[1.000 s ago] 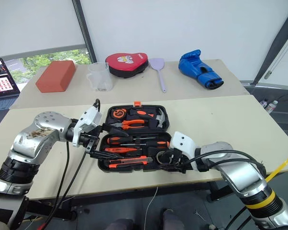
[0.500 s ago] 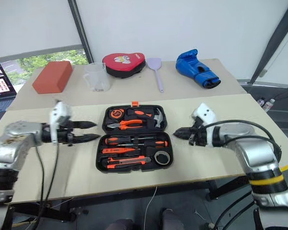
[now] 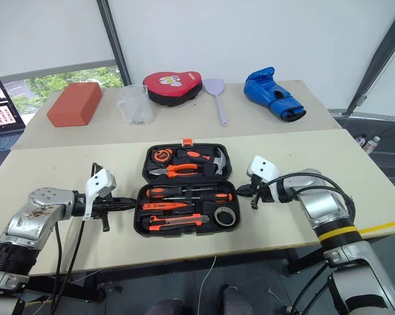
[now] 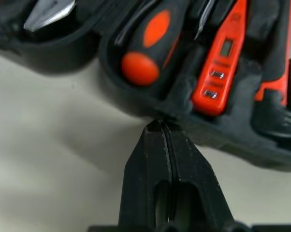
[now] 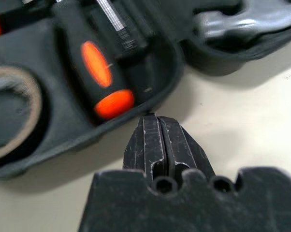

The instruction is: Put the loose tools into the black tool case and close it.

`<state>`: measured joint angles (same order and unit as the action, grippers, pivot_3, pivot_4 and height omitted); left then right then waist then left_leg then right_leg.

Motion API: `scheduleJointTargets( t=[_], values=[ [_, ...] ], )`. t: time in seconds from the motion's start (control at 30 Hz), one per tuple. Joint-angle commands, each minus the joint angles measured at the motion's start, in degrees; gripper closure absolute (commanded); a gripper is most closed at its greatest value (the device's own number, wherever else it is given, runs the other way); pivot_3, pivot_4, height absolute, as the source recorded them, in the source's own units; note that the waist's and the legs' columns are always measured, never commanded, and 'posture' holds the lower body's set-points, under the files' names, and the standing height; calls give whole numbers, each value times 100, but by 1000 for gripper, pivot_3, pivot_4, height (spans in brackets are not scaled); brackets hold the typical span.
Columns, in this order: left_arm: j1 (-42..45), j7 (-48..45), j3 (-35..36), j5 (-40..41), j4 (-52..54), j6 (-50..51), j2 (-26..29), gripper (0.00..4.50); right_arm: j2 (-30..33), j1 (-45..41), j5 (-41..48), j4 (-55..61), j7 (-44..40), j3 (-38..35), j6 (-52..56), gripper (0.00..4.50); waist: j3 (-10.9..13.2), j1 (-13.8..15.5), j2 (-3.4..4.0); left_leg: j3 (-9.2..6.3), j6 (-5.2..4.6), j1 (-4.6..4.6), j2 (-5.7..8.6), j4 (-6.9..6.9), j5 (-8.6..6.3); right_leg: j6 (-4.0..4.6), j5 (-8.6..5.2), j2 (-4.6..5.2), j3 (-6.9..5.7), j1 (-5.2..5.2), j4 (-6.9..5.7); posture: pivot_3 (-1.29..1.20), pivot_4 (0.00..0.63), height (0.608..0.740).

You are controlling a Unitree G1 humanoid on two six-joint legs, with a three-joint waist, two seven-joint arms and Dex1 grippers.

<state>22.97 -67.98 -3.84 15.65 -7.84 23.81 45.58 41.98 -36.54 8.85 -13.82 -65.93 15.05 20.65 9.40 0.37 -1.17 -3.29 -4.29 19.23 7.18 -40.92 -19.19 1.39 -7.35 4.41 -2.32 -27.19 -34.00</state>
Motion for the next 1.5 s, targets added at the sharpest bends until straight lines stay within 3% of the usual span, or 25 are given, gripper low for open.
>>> scheduleJointTargets(
  t=[0.03,0.2,0.5,0.6,0.77,0.93,1.1,1.33,1.43,1.5],
  values=[
    [88,-401,-255,249,575,104,-101,4445,51,201,390,878,-625,4,73,4500,0,14,0,0,0,0,0,0,0,0,0,0,0,0,0,0,150,740],
    [-69,-709,-445,351,1043,399,-36,4445,234,709,516,1569,-755,-126,308,4500,0,20,0,-5,-2,4,0,2,-1,-1,0,0,-2,0,-1,0,150,740],
    [-531,-464,-118,219,1192,450,108,4445,306,1365,309,1910,72,-810,505,4500,0,28,1,-3,9,-4,0,0,-7,0,-1,0,2,4,1,0,150,740],
    [-645,-352,265,350,1061,581,215,3736,325,1493,304,1908,488,-1216,614,3686,2,27,2,-2,9,-4,-2,-4,-6,1,-1,-1,2,4,-1,0,150,740],
    [-407,65,972,776,642,1236,212,1912,-113,1305,395,1594,1747,-2099,990,1973,2,27,3,-1,13,-6,-2,-3,-6,1,0,-4,3,3,-3,0,150,740],
    [768,1259,1332,1004,-334,2413,-433,100,-506,788,595,1102,2231,-2296,1420,1967,1,52,2,-1,17,-9,3,-3,-2,0,0,-3,3,6,-4,0,150,740],
    [1830,1640,1214,1126,-1085,3217,-990,45,-896,-232,669,216,2469,-2065,2165,1967,1,-1,2,0,7,-3,2,-14,4,1,7,0,3,8,-4,0,150,740],
    [2384,1784,777,766,-1905,3008,-1297,45,-1297,-1027,461,-471,2523,-1509,2395,1967,1,-106,3,-3,6,-2,-1,-4,4,4,8,0,2,6,-10,0,150,740],
    [2344,1711,664,706,-1980,2939,-1294,730,-1404,-1168,500,-546,2491,-1429,2491,1967,0,-97,3,-4,6,-3,2,-7,4,2,8,2,1,6,-9,0,150,740],
    [2299,1702,664,711,-1987,2942,-1312,1548,-1478,-1233,479,-609,2500,-1340,2539,1967,0,-85,4,-4,6,-3,4,-8,4,1,9,2,1,6,-9,0,150,740]
  ],
)
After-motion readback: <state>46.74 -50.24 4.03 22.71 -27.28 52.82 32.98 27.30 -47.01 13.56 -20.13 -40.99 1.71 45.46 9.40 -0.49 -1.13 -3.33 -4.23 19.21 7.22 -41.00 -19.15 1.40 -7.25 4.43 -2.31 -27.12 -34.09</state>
